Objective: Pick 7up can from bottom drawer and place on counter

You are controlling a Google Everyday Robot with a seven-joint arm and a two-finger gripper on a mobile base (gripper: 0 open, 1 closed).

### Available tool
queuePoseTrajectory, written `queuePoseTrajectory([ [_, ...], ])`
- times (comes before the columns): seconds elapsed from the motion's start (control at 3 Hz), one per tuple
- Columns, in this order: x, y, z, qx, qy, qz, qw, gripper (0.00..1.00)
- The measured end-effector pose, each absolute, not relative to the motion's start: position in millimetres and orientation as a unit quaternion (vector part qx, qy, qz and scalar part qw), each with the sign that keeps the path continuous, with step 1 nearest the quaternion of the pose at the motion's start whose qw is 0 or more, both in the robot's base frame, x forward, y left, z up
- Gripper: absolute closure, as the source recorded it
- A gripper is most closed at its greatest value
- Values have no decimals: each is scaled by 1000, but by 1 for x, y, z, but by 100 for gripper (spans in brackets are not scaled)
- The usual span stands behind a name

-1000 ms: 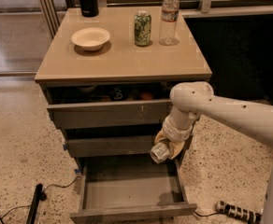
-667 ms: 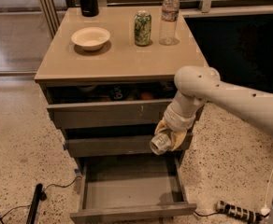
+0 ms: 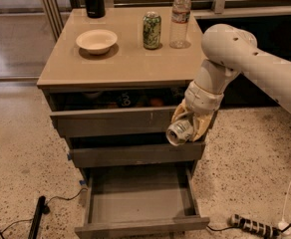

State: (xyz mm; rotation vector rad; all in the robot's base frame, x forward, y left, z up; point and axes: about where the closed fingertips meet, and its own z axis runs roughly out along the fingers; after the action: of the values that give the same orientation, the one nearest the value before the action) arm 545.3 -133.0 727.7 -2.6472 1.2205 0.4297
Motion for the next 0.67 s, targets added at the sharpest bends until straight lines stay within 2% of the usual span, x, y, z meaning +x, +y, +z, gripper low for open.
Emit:
queuePoseTrajectory([
  [0.67, 558, -125, 747, -877, 439, 157, 115, 100],
])
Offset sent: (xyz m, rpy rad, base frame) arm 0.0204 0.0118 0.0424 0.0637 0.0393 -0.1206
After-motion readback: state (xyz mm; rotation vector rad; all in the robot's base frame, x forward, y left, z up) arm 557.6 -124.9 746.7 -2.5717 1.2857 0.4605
